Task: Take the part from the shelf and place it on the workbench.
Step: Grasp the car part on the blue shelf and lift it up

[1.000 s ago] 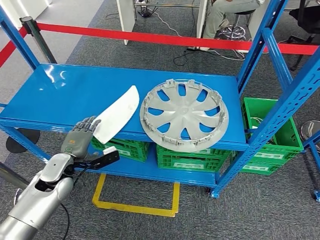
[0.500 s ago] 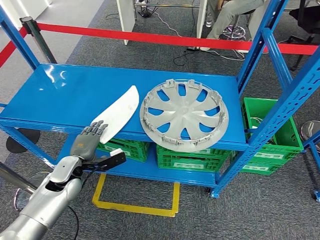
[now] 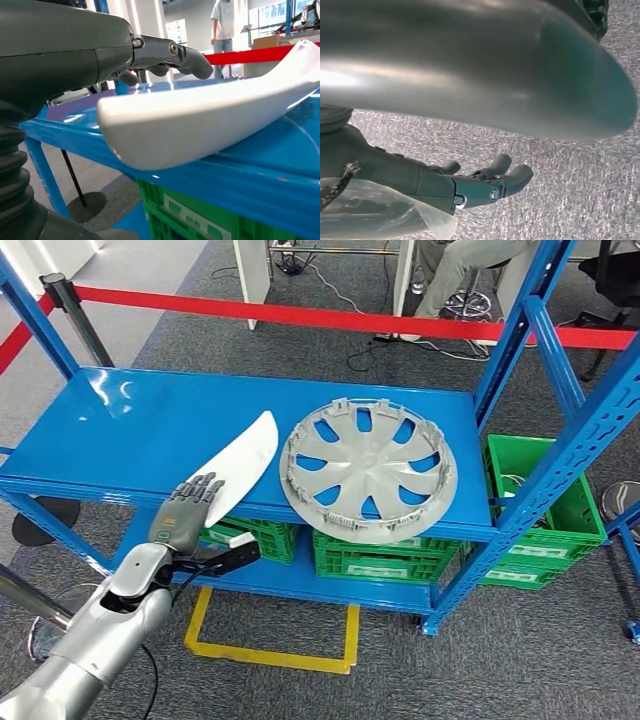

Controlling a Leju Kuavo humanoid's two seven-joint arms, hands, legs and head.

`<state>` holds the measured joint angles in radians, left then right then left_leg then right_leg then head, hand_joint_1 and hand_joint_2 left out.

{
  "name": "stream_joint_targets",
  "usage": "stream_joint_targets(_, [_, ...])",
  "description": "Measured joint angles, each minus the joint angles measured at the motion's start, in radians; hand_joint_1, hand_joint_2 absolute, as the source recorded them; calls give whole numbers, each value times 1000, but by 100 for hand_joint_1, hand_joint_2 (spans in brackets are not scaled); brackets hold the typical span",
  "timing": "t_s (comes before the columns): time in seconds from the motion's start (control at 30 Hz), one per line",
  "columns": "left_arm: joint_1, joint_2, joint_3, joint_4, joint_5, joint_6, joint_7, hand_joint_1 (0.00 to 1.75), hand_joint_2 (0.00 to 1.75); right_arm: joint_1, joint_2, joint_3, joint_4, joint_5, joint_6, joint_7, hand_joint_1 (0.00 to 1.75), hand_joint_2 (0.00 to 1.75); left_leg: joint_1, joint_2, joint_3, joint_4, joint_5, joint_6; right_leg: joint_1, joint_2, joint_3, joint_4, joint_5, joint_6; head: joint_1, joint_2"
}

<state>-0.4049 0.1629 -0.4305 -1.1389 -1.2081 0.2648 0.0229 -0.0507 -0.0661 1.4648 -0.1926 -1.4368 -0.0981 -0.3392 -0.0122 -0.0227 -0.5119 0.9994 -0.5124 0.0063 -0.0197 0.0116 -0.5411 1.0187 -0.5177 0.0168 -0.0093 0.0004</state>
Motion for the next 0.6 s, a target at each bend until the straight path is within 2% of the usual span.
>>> stream_joint_targets(0.6, [-43,-1,-23,19,-21,-22,12,0,175,-16,24,2,42,5,19,-34,0,0,0,0,0,0,0,0,0,0,0,0,1,0,0,0])
